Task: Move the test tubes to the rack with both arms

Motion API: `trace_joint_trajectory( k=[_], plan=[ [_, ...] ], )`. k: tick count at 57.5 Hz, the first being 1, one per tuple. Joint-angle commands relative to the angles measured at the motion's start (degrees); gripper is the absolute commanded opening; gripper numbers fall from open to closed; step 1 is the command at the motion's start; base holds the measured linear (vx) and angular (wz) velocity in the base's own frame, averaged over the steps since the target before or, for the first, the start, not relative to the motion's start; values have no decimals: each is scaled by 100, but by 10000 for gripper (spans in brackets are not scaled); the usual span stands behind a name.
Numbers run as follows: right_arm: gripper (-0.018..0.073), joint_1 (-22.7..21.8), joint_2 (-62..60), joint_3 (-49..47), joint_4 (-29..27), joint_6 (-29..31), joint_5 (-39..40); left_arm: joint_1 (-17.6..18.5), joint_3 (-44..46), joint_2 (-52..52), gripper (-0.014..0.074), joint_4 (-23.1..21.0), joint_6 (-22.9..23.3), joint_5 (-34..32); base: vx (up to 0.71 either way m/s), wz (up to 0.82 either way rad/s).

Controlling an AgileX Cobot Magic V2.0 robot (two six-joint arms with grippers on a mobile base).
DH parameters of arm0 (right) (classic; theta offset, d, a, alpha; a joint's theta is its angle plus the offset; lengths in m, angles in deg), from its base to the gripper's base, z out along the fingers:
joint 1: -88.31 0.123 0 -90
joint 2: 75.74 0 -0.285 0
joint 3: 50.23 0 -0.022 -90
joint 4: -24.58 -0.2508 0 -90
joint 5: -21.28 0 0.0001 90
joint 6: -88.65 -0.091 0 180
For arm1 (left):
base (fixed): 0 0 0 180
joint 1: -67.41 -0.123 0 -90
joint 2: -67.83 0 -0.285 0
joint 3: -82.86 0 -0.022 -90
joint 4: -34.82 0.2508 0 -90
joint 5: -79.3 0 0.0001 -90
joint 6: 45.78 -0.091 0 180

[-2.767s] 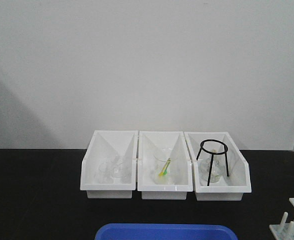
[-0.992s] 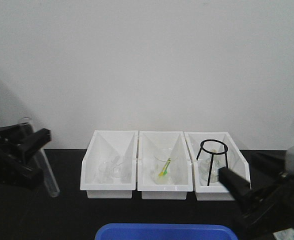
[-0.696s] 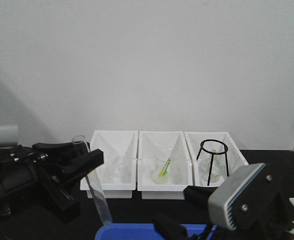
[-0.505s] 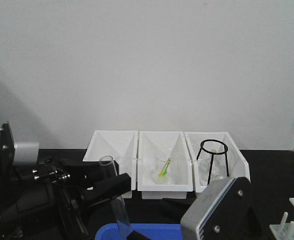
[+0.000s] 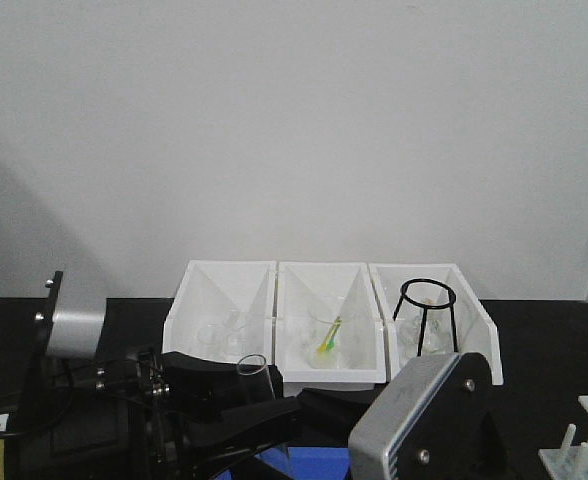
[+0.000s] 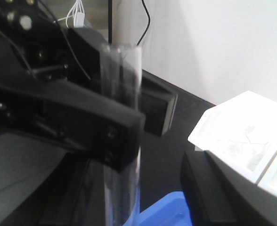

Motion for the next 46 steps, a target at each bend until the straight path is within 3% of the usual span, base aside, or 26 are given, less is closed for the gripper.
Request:
trace_joint_trajectory(
  k=[1, 14, 20, 39, 46],
  plan=[
    [457, 4, -11, -198, 11, 2, 540, 109, 199, 72, -20, -338, 82, -342, 0, 0],
    [454, 4, 183, -198, 11, -44, 607, 420, 199, -38, -18, -333, 38, -68, 0, 0],
    [411, 4, 183, -198, 11, -88, 628, 420, 199, -53, -18, -270, 33, -41, 0, 0],
    [63, -1, 183, -198, 11, -88, 628, 420, 199, -53, -18, -242, 33, 7, 0, 0],
    [-14, -1, 183, -198, 11, -88, 628, 420, 199, -53, -18, -242, 33, 7, 0, 0]
  ],
)
